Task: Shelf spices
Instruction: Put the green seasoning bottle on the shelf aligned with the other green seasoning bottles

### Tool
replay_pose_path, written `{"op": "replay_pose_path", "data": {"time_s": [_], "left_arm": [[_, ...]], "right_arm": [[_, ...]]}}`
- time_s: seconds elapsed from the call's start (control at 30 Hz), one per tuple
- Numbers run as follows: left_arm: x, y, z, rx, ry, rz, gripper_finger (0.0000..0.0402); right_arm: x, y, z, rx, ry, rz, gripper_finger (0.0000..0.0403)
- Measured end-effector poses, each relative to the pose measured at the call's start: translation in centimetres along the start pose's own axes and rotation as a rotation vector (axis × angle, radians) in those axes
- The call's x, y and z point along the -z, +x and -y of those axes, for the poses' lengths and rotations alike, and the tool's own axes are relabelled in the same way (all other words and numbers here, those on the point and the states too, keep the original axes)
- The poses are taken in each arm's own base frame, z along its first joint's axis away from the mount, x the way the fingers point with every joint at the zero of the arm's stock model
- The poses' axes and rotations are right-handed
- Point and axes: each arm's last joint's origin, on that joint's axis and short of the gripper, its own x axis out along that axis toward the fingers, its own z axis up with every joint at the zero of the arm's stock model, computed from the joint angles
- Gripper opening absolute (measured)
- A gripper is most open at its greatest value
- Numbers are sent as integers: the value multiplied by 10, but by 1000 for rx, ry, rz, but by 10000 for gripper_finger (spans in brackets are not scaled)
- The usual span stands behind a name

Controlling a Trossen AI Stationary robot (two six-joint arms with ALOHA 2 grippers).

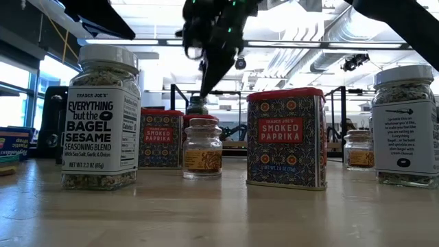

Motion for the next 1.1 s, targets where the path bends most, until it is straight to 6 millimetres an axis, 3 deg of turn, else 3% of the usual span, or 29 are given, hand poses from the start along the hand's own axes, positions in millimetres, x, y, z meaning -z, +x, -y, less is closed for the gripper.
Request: {"op": "replay_pose_path", "data": {"time_s": [0.13, 0.27, 0.37, 0.73, 1.1], "left_arm": [[1, -2, 2, -17, 11, 14, 3], [1, -4, 4, -25, 17, 22, 3], [1, -4, 3, -36, 16, 26, 3], [1, -4, 3, -43, 14, 29, 3], [1, -4, 3, -44, 7, 28, 3]], "right_arm": [[5, 30, -2, 29, 27, 11, 57], [9, 47, 2, 54, 66, 55, 19], [9, 50, 7, 80, 87, 94, 3], [12, 48, 23, 251, 170, 81, 0], [18, 48, 26, 296, 183, 17, 0]]}}
